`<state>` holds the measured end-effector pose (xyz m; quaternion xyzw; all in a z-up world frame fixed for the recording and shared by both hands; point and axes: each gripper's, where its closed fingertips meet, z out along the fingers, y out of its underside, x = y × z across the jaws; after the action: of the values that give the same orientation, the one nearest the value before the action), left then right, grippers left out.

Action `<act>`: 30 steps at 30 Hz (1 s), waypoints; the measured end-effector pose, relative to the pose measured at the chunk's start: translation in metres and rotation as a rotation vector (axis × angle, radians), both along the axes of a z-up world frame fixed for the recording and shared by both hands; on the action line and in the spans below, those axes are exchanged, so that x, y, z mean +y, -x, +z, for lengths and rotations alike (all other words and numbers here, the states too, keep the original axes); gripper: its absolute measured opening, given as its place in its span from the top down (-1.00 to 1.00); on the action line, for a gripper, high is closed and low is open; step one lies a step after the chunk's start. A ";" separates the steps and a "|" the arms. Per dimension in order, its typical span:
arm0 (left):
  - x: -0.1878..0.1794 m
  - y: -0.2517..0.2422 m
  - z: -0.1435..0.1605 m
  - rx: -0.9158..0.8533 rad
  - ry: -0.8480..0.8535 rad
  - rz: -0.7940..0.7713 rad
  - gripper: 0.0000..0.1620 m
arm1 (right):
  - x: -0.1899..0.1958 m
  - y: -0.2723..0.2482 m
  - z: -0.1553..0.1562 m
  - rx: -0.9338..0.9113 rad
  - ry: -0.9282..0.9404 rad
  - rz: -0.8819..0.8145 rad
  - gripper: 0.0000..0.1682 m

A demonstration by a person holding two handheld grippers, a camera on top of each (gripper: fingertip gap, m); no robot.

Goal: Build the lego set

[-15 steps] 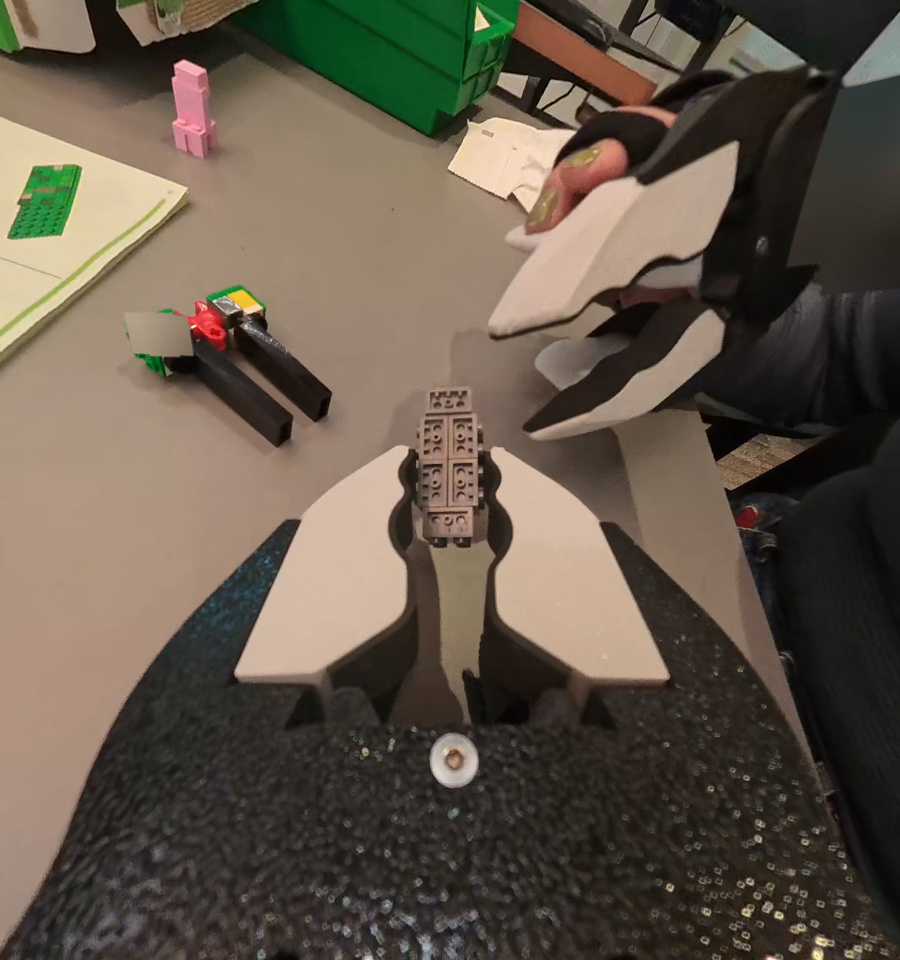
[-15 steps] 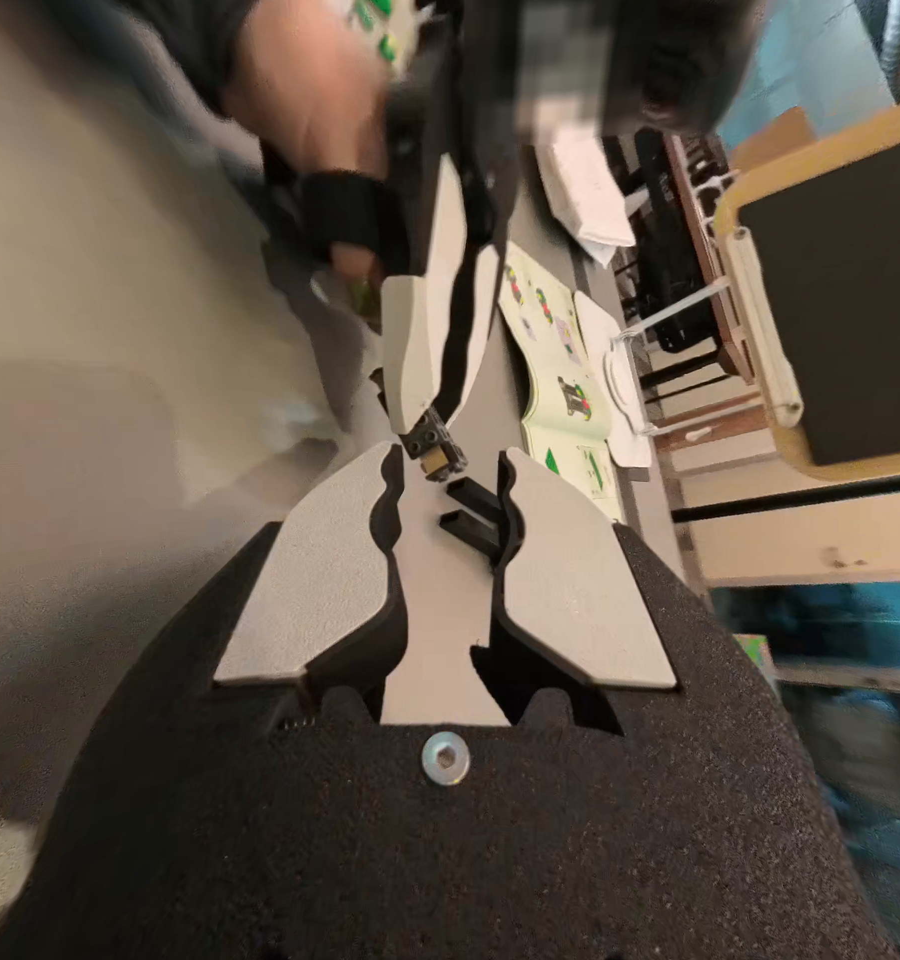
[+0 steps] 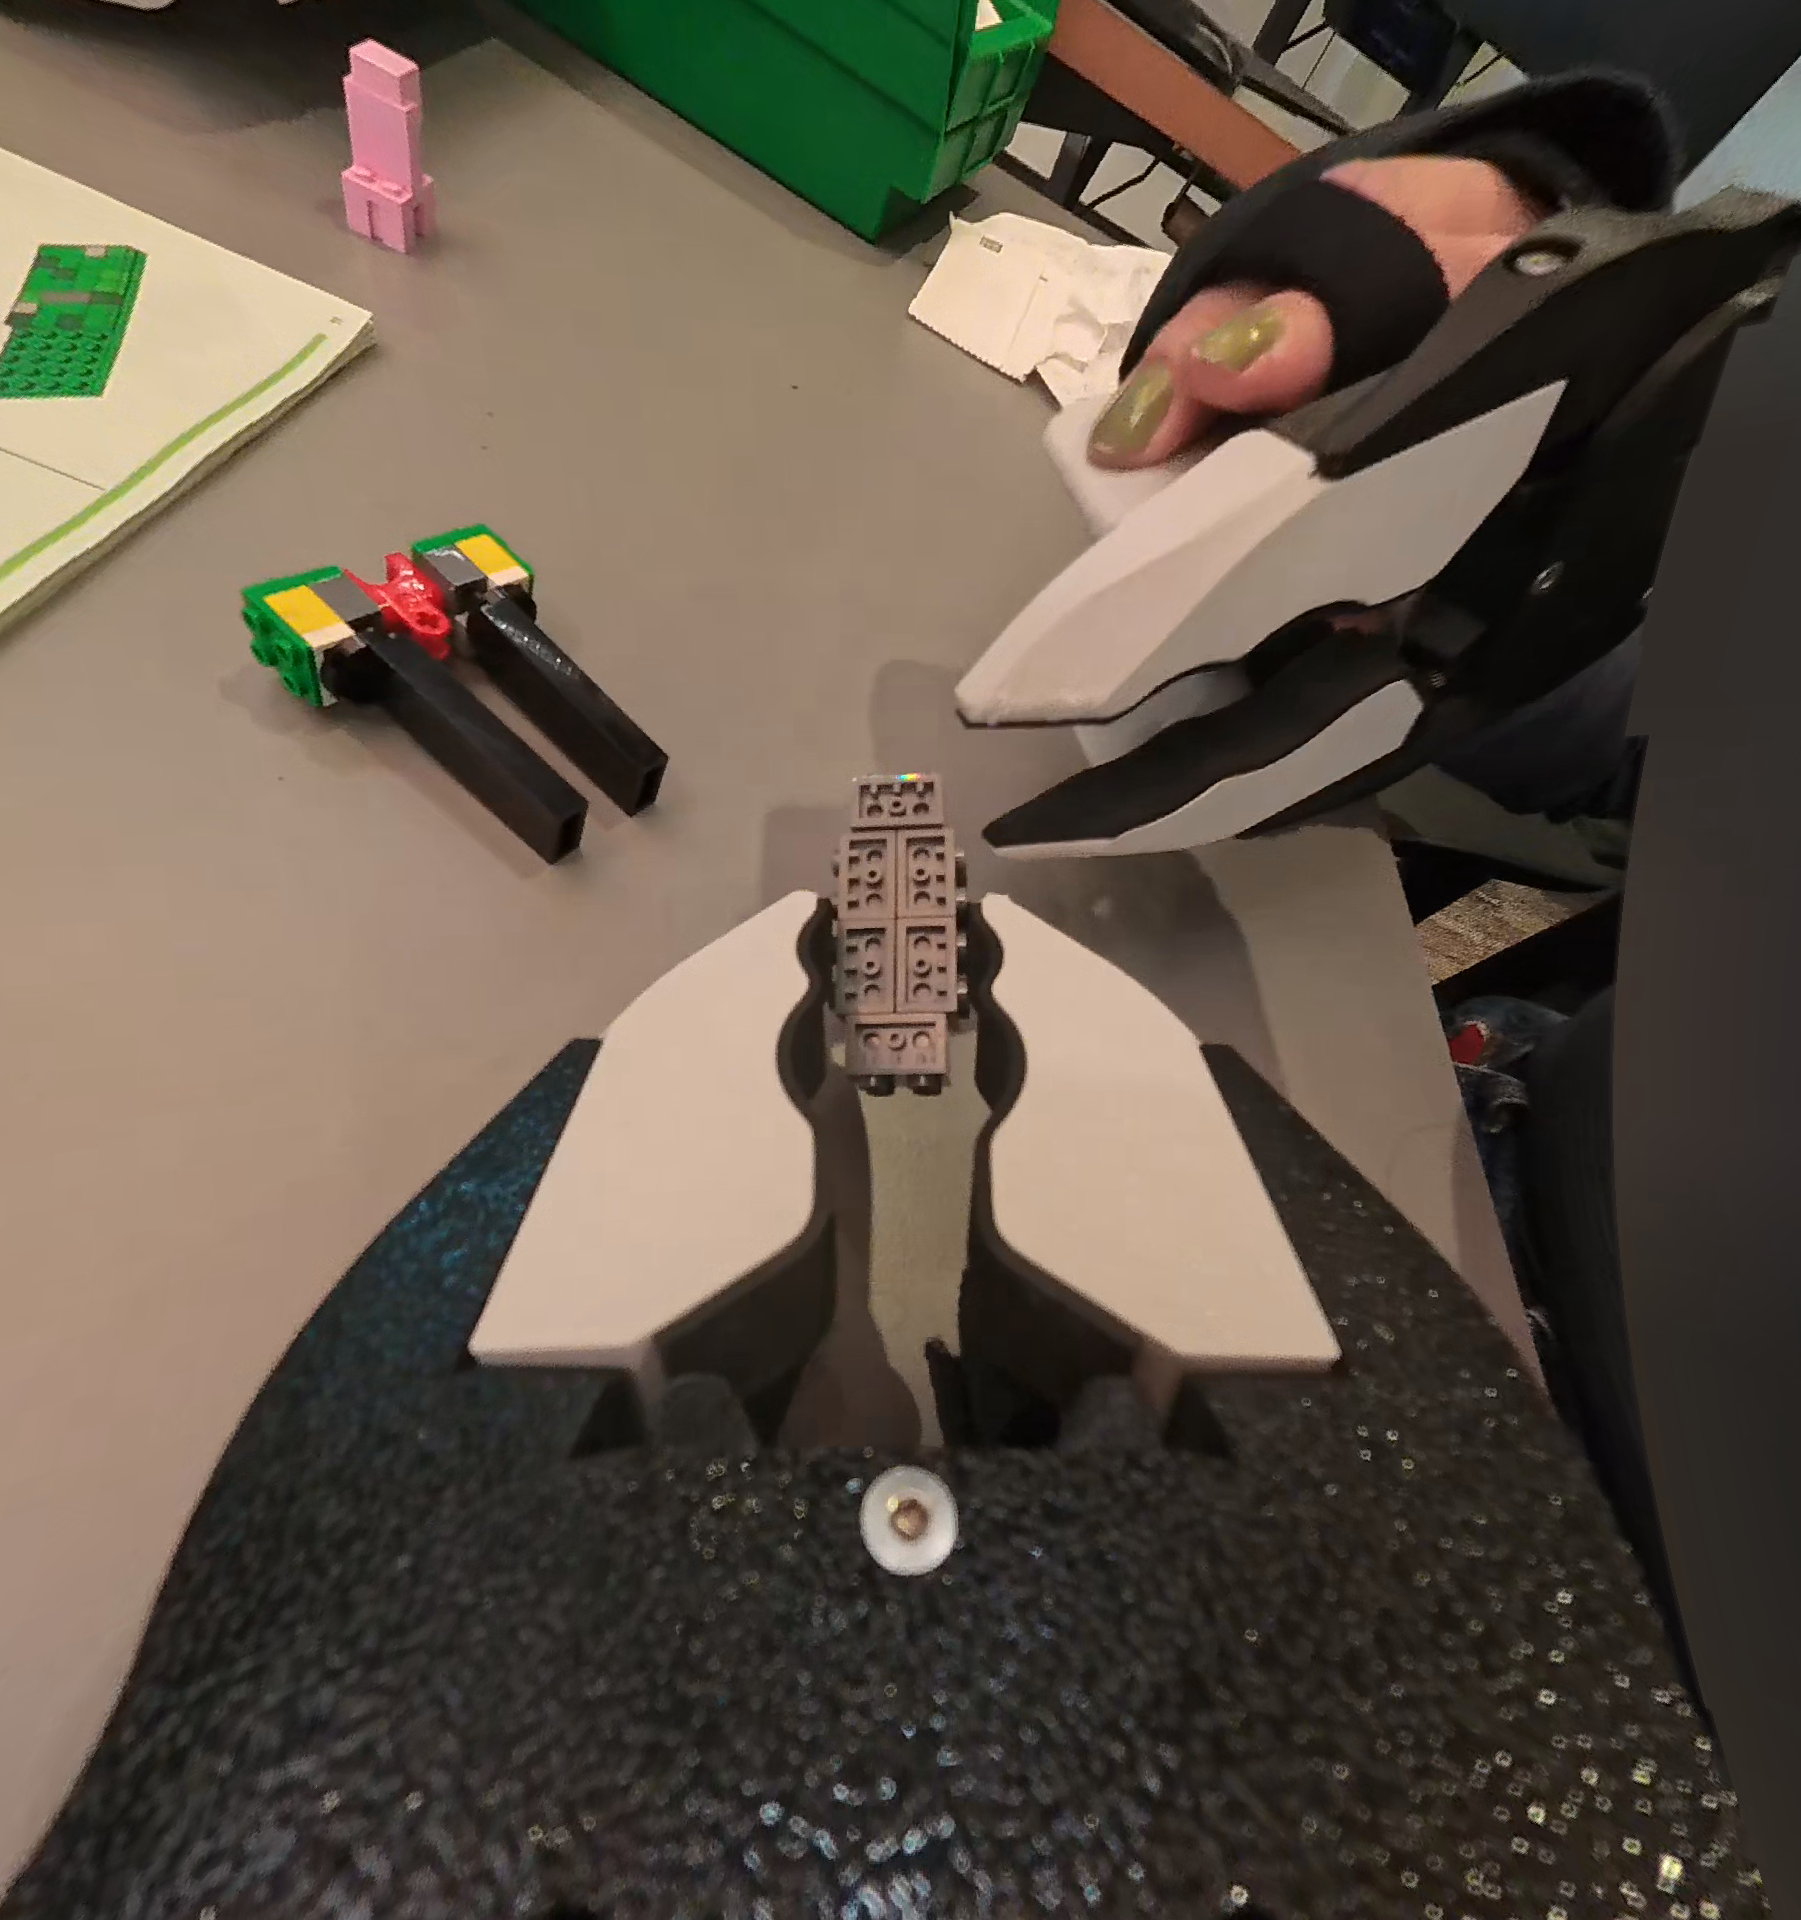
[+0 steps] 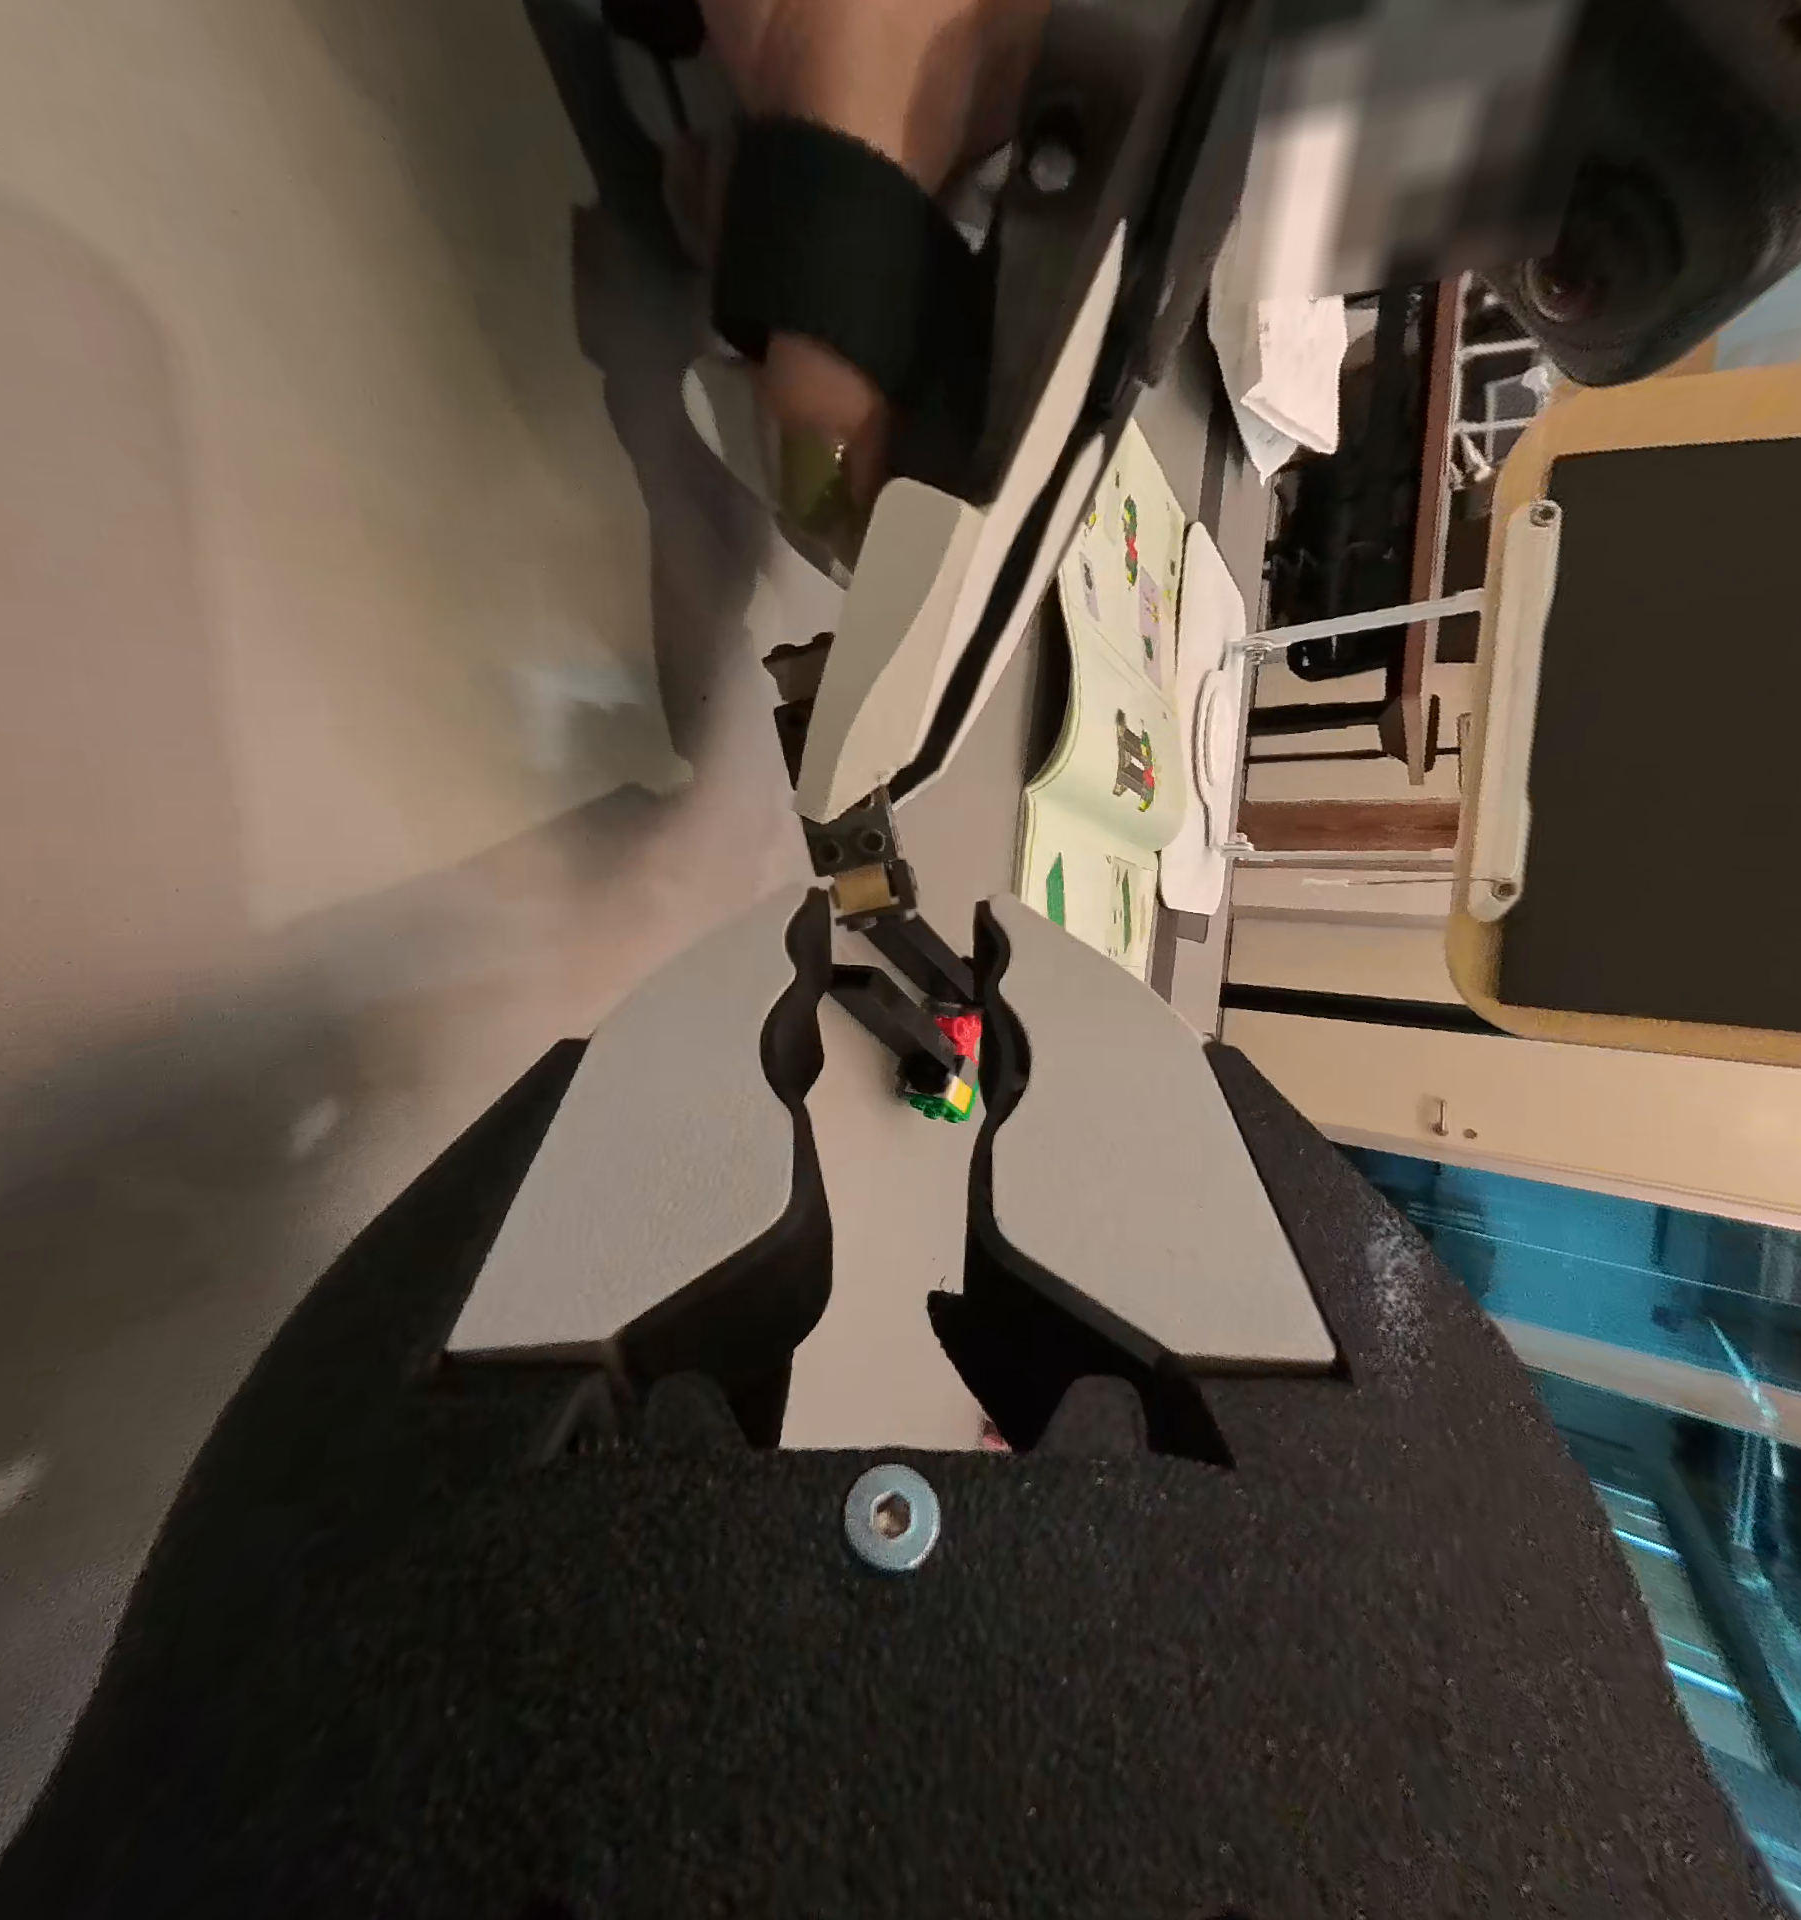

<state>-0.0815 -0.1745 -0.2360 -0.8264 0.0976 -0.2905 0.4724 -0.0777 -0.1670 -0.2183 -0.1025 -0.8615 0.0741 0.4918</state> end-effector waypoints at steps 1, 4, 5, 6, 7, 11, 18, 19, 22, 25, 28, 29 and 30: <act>0.000 0.000 0.000 0.000 0.000 -0.001 0.70 | 0.000 0.000 -0.001 -0.004 -0.011 0.003 0.71; 0.000 0.000 0.000 0.000 0.003 -0.002 0.70 | -0.001 0.000 -0.004 -0.008 -0.036 0.023 0.73; 0.000 0.000 -0.001 0.000 0.004 -0.003 0.70 | -0.002 -0.001 -0.005 -0.012 -0.045 0.029 0.74; 0.000 -0.001 -0.001 0.001 0.005 -0.004 0.70 | -0.001 0.000 -0.005 -0.012 -0.057 0.031 0.74; 0.000 -0.001 -0.001 0.002 0.006 -0.005 0.70 | -0.001 0.000 -0.006 -0.007 -0.073 0.033 0.74; 0.000 -0.001 -0.001 0.007 0.008 -0.009 0.70 | 0.000 0.000 -0.010 -0.017 -0.130 0.043 0.74; -0.001 -0.003 -0.003 0.013 0.016 -0.017 0.70 | 0.001 0.002 -0.014 -0.011 -0.182 0.047 0.79; -0.001 -0.003 -0.003 0.015 0.018 -0.018 0.70 | 0.001 0.002 -0.013 -0.006 -0.191 0.047 0.81; -0.001 -0.003 -0.003 0.014 0.018 -0.016 0.70 | 0.001 0.002 -0.013 0.004 -0.208 0.051 0.81; -0.001 -0.003 -0.003 0.009 0.016 -0.019 0.70 | 0.001 0.002 -0.013 0.015 -0.220 0.060 0.82; -0.001 -0.004 -0.003 0.013 0.016 -0.024 0.70 | 0.001 0.001 -0.013 0.013 -0.217 0.067 0.82; -0.001 -0.004 -0.003 0.013 0.016 -0.027 0.70 | 0.000 0.001 -0.013 0.012 -0.217 0.071 0.82; -0.002 -0.004 -0.003 0.013 0.018 -0.030 0.70 | 0.000 0.000 -0.013 0.007 -0.214 0.073 0.82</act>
<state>-0.0771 -0.1761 -0.2391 -0.8307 0.1106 -0.2932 0.4600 -0.0781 -0.1667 -0.2315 -0.0179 -0.8660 0.0000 0.4997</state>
